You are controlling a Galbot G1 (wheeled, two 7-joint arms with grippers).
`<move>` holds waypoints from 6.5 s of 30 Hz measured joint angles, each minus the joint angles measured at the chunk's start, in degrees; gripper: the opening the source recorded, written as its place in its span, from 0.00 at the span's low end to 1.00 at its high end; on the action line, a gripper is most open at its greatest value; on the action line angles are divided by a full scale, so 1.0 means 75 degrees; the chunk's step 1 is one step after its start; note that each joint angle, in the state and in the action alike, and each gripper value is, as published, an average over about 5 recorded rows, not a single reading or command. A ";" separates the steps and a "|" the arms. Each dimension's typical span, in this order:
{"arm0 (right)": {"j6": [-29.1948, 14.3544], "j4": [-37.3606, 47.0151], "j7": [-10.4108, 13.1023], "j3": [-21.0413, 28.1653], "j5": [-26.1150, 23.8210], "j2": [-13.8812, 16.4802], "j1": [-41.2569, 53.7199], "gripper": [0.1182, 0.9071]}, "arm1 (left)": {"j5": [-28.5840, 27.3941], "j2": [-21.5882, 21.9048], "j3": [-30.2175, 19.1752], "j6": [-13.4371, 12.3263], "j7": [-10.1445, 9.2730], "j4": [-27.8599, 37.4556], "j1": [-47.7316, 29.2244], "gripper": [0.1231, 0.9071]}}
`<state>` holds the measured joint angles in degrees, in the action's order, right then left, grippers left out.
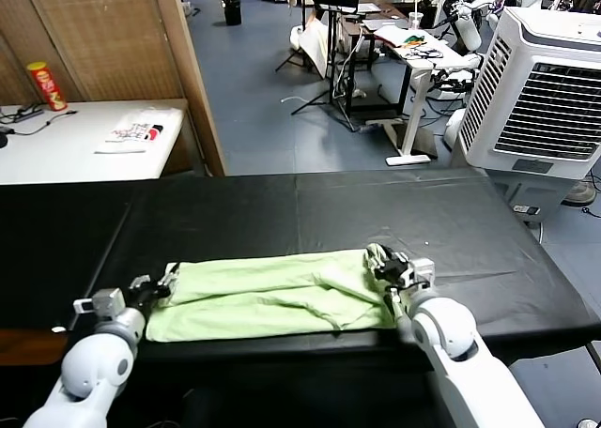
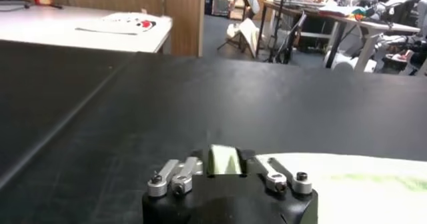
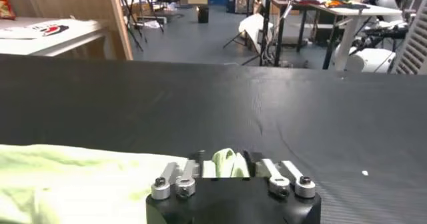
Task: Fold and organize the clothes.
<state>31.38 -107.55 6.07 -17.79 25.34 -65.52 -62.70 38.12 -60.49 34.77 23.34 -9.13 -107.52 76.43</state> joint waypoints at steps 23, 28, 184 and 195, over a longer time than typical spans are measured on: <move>0.0023 -0.1276 -0.0062 -0.0188 -0.0098 0.0068 -0.1040 0.86 | -0.0071 -0.1021 0.0434 -0.0363 0.0155 -0.0744 0.1539 0.83; -0.0029 -0.1278 -0.0111 -0.0195 -0.0266 0.0023 -0.1087 0.86 | -0.0249 -0.1158 0.0351 -0.0393 0.0208 -0.0716 0.1532 0.57; -0.1165 -0.1503 -0.0400 0.0644 -0.2527 -0.1319 -0.1623 0.86 | -0.1929 -0.1770 0.0474 -0.0911 0.0026 -0.0442 0.0583 0.03; -0.1168 -0.1558 -0.0400 0.0359 -0.2505 -0.1288 -0.1881 0.86 | -0.2352 0.0386 0.1641 -0.1119 0.0120 -0.0463 0.1104 0.03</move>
<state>22.62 -119.23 3.07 -15.10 6.55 -75.18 -76.80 20.48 -57.59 47.07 14.95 -8.24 -111.00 84.71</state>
